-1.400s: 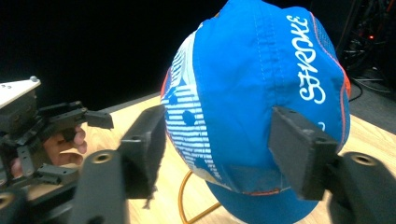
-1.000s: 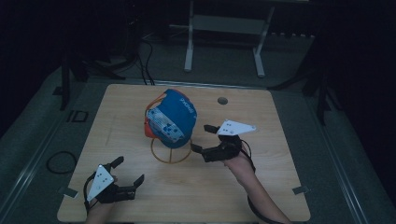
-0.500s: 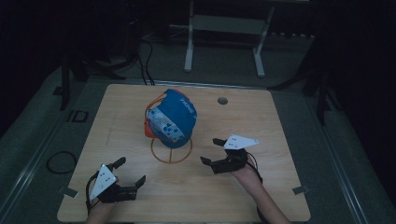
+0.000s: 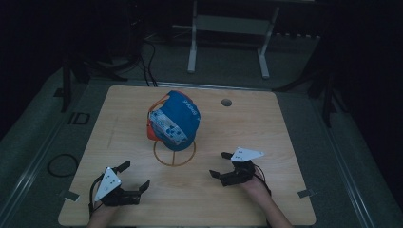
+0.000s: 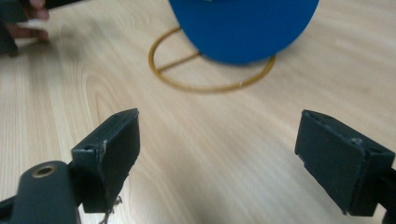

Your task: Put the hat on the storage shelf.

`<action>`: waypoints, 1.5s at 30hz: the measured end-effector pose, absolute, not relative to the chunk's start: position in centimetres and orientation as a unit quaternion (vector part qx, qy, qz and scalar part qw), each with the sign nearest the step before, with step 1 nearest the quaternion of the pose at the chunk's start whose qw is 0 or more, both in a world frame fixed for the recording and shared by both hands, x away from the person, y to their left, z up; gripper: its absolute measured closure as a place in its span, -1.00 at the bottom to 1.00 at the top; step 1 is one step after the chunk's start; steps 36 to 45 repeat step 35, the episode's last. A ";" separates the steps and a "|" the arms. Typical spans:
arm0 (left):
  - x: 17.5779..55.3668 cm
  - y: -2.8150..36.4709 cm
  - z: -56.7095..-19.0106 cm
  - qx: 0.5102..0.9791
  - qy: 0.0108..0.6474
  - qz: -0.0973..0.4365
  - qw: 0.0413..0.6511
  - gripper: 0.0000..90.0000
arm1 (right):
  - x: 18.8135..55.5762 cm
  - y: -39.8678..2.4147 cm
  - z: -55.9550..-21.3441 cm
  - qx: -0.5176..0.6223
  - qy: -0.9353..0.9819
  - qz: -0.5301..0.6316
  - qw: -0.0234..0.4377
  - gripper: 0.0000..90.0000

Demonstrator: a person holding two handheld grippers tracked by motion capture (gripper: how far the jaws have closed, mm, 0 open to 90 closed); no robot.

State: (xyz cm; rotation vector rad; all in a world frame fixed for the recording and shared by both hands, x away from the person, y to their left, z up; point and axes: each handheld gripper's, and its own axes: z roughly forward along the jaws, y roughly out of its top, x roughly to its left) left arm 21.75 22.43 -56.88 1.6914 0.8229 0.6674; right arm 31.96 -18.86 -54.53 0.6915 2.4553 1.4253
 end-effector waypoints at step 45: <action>22.0 22.7 -57.3 0.716 0.362 0.274 0.530 -0.94 | 31.0 -26.7 -56.4 0.292 0.832 0.450 0.144 -0.69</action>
